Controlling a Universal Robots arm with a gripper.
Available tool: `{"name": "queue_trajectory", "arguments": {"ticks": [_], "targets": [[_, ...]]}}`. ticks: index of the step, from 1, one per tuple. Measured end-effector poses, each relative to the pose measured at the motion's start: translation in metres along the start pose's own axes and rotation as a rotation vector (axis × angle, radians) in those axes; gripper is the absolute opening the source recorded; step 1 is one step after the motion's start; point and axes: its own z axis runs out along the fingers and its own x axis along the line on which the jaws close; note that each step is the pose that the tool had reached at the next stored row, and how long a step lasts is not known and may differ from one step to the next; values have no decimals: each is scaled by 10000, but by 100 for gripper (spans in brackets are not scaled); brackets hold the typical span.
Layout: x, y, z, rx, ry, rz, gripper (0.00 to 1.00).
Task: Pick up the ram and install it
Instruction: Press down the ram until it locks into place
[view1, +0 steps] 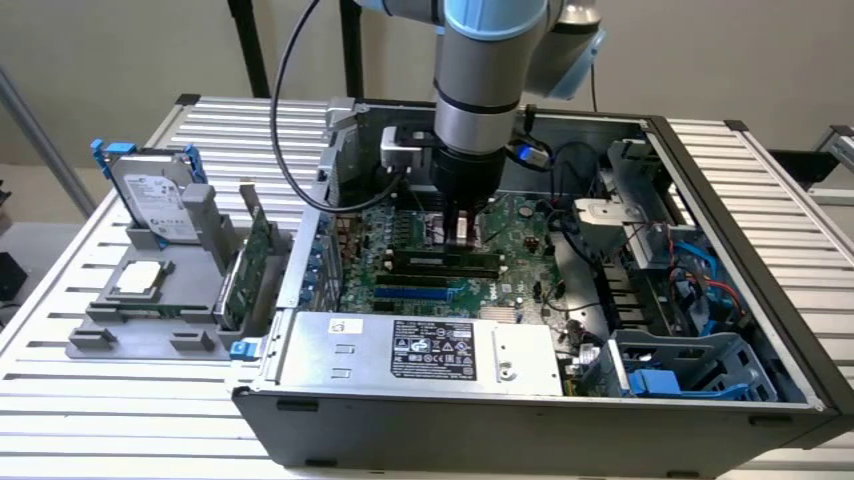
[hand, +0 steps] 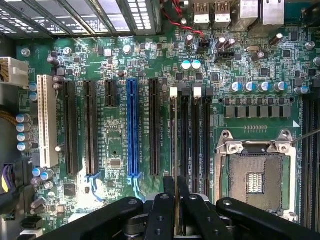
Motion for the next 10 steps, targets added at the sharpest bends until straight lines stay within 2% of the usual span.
{"name": "queue_trajectory", "arguments": {"ticks": [6, 10], "targets": [[-21, 3, 12, 3, 11, 0, 0], [-22, 8, 28, 3, 43, 0, 0]]}}
